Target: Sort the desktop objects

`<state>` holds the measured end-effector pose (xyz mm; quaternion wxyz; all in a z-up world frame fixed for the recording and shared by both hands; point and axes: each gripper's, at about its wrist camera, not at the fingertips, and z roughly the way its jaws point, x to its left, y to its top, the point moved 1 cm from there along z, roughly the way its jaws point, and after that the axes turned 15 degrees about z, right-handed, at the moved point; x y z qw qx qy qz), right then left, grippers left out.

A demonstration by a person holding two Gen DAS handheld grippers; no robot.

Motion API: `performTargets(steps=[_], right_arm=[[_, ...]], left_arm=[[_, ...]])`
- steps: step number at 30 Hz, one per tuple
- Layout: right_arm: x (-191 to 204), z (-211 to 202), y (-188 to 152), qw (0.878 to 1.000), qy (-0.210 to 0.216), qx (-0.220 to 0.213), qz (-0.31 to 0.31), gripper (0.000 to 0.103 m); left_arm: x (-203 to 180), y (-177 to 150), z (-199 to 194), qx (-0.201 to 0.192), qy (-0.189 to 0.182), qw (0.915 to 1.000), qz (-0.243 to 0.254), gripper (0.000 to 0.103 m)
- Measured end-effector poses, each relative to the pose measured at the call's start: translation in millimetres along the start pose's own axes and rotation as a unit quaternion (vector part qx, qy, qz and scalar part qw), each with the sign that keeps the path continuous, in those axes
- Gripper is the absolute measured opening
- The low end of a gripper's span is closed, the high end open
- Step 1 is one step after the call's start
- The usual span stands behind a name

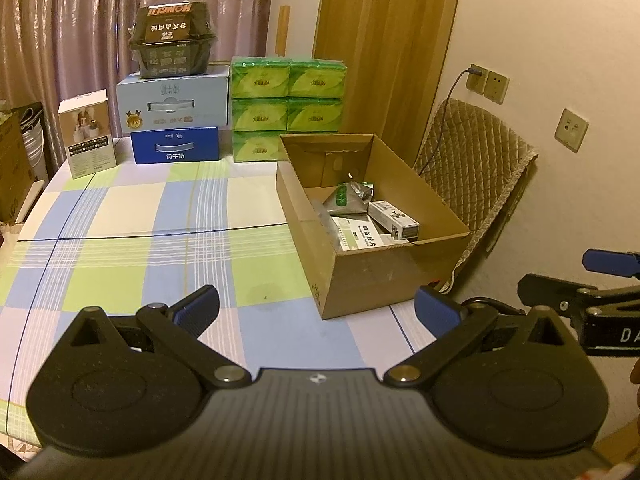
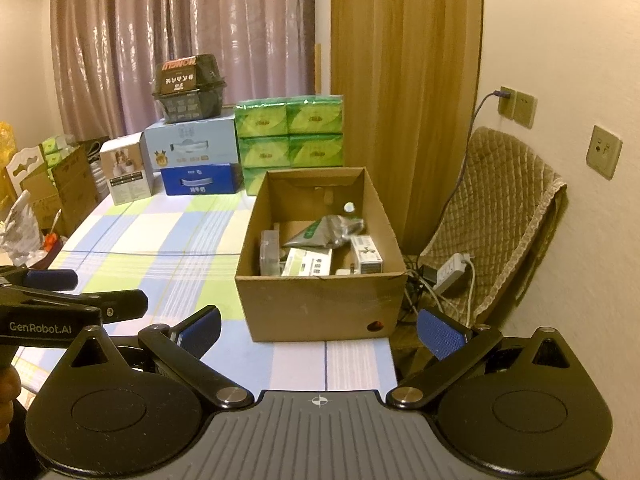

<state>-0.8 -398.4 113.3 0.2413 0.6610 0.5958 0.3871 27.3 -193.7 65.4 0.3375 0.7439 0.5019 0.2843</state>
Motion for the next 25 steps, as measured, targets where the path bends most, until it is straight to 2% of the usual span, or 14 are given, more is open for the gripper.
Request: performTargets(steps=[18, 25], right_arm=[[-5.4, 2.7, -1.8, 1.000, -0.005, 0.005, 0.006, 0.101], [-6.1, 3.8, -4.2, 1.000, -0.005, 0.008, 0.009, 0.101]], left_arm=[[-3.8, 0.6, 1.0, 0.001, -0.003, 1.0000, 0.003, 0.102], [-4.3, -0.9, 0.3, -0.008, -0.017, 0.9998, 0.004, 0.102]])
